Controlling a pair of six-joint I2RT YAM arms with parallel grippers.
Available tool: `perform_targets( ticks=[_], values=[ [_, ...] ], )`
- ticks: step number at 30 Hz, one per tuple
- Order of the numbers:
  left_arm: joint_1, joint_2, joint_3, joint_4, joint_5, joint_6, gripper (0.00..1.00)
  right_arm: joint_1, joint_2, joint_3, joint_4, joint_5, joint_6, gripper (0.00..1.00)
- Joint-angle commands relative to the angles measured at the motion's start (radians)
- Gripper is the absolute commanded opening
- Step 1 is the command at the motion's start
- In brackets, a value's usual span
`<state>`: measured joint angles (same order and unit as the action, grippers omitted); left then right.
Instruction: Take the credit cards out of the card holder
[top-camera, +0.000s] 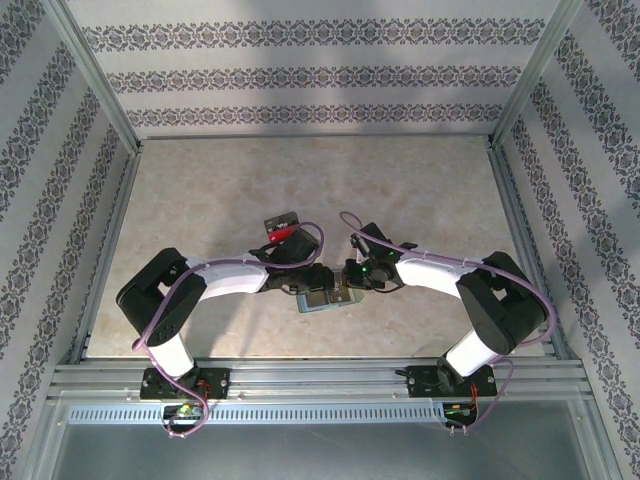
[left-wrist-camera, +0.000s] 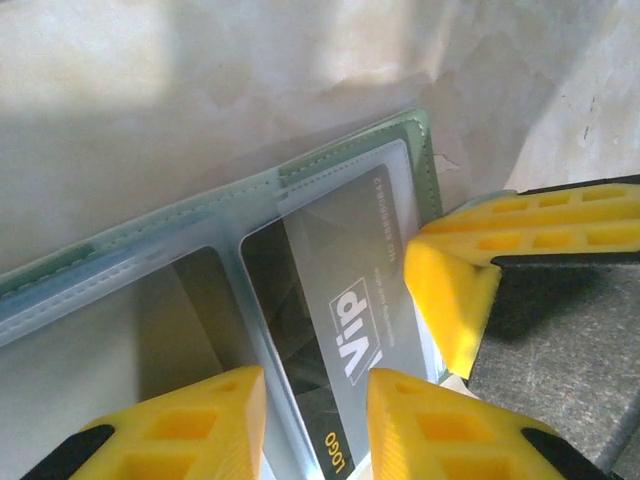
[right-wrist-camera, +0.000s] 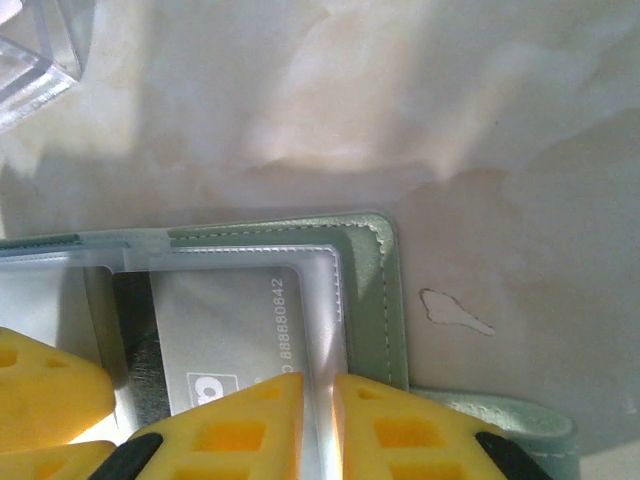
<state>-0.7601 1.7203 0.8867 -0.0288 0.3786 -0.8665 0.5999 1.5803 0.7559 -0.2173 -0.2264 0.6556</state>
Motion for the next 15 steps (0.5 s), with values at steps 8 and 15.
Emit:
perform_targets(
  ticks=[8,15],
  values=[
    [-0.012,0.022,0.02,-0.004,0.014,-0.034,0.4,-0.016,0.019,-0.04,0.023,-0.006,0.025,0.17],
    [0.001,-0.02,-0.008,-0.043,-0.028,-0.061,0.41,-0.014,-0.05,-0.037,-0.015,0.019,0.018,0.18]
  ],
)
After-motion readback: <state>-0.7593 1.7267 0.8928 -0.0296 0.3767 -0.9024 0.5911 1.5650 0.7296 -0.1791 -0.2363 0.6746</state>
